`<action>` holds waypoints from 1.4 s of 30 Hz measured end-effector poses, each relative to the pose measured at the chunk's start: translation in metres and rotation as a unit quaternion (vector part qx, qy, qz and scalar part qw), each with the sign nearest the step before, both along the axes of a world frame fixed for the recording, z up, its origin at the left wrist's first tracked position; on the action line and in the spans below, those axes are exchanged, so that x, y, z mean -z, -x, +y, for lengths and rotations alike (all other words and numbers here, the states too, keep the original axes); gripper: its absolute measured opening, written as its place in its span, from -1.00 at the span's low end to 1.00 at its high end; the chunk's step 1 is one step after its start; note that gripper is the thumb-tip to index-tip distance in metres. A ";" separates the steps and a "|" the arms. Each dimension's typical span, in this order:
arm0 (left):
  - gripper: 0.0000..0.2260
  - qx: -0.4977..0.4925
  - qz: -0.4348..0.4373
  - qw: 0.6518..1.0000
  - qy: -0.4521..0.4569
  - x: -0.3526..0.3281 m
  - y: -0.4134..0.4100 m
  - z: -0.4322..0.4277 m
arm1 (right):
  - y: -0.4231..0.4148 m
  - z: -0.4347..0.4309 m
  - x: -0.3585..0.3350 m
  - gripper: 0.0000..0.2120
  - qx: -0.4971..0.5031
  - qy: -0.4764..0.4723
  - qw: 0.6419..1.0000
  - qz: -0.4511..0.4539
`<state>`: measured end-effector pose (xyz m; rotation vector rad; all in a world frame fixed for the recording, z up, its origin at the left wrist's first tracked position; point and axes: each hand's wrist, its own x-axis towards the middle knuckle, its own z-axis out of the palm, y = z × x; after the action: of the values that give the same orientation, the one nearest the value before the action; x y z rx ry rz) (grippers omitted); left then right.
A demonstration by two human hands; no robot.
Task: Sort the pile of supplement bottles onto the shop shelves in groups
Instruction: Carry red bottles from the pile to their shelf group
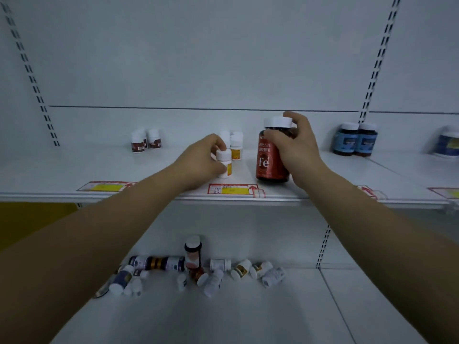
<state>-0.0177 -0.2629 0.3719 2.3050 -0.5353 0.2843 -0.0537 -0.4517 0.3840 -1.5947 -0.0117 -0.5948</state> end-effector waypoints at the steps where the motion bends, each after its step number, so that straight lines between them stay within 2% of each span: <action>1: -0.65 0.003 -0.009 1.000 -0.010 -0.001 -0.004 -0.003 | -0.005 0.001 0.000 -0.48 0.002 0.008 1.000 0.003; 5: -0.67 -0.011 -0.080 0.991 -0.104 0.000 -0.016 -0.016 | -0.015 0.000 0.005 -0.46 -0.017 0.038 0.999 0.003; 10: -0.59 -0.032 -0.150 0.977 -0.146 -0.001 -0.025 -0.026 | -0.012 -0.004 0.014 -0.34 -0.068 0.060 0.996 0.007; 14: -0.63 -0.061 -0.149 0.976 -0.148 0.001 -0.036 -0.033 | -0.008 -0.006 0.015 -0.20 -0.089 0.081 0.993 0.003; 23: -0.64 -0.075 -0.176 0.954 -0.232 -0.005 -0.061 -0.045 | -0.006 -0.005 0.013 -0.18 -0.084 0.099 0.991 -0.003; 34: -0.62 -0.063 -0.151 0.972 -0.167 0.003 -0.072 -0.040 | -0.004 -0.003 0.012 -0.19 -0.066 0.111 0.992 0.010; 42: -0.71 -0.060 -0.144 0.977 -0.147 0.005 -0.077 -0.042 | -0.005 -0.003 0.014 -0.20 -0.053 0.111 0.992 0.012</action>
<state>0.0589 -0.3044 0.3666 2.6056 -0.6165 0.6420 -0.0482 -0.4545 0.3704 -1.8048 -0.1481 -0.5041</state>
